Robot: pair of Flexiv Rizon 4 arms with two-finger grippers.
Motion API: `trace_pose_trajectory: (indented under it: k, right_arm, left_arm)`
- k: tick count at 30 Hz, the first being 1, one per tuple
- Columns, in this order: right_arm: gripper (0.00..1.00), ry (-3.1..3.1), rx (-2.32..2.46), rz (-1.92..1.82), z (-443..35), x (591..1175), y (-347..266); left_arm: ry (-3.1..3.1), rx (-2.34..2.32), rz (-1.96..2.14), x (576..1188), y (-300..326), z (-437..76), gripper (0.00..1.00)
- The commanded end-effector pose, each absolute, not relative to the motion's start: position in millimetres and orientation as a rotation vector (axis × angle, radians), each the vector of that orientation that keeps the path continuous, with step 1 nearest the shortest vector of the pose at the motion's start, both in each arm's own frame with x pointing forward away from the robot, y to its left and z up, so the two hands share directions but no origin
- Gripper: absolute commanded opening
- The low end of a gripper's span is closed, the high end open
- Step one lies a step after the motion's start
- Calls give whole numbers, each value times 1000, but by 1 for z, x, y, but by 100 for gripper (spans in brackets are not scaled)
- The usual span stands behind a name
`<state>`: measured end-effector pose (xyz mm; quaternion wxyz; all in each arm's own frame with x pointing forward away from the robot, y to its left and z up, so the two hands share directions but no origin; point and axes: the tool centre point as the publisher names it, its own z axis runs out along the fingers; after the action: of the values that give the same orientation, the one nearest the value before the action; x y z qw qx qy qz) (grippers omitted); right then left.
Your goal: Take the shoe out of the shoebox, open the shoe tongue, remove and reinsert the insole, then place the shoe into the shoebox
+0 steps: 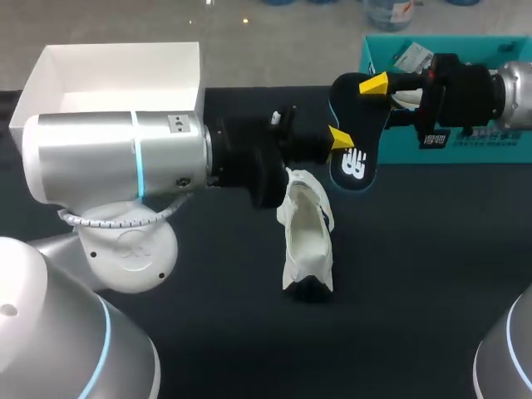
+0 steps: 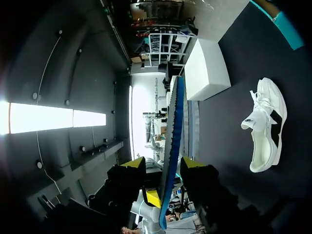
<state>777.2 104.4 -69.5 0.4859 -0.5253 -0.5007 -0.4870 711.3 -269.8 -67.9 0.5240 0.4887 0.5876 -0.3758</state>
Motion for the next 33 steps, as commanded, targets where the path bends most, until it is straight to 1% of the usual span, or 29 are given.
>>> trace_pose_trajectory:
  k: [1, 2, 3, 5, 6, 7, 15, 16, 17, 18, 26, 33]
  right_arm:
    - [40, -1212, -1276, -1177, -73, 777, 107]
    - [39, -1210, -1276, -1176, -73, 776, 107]
    - [35, -1208, -1276, -1175, -74, 776, 106]
    - [18, -1204, -1277, -1175, -74, 776, 106]
    - [14, -1204, -1277, -1175, -74, 776, 106]
    - [0, -1203, -1277, -1176, -74, 776, 106]
    - [0, -1208, -1269, -1182, -74, 780, 107]
    - [0, -1208, -1269, -1183, -74, 780, 107]
    - [0, -1209, -1268, -1183, -74, 781, 106]
    - [0, -1210, -1268, -1184, -74, 781, 106]
    - [0, -1218, -1274, -1154, -82, 787, 109]
    - [0, -1224, -1267, -1129, -87, 790, 114]
  left_arm:
    - [1407, 1175, -895, 716, -273, -67, 0]
    - [1407, 1176, -895, 717, -273, -67, 0]
    - [1407, 1178, -895, 717, -273, -67, 0]
    - [1407, 1180, -893, 718, -272, -67, 0]
    - [1407, 1181, -893, 718, -272, -67, 0]
    - [1407, 1181, -894, 718, -272, -67, 0]
    - [1412, 1198, -905, 720, -269, -67, 0]
    - [1412, 1209, -903, 721, -268, -67, 9]
    - [1411, 1214, -900, 722, -267, -67, 89]
    - [1415, 1221, -900, 723, -266, -67, 100]
    - [1436, 1322, -880, 742, -252, -58, 100]
    - [1467, 1505, -874, 762, -240, -50, 100]
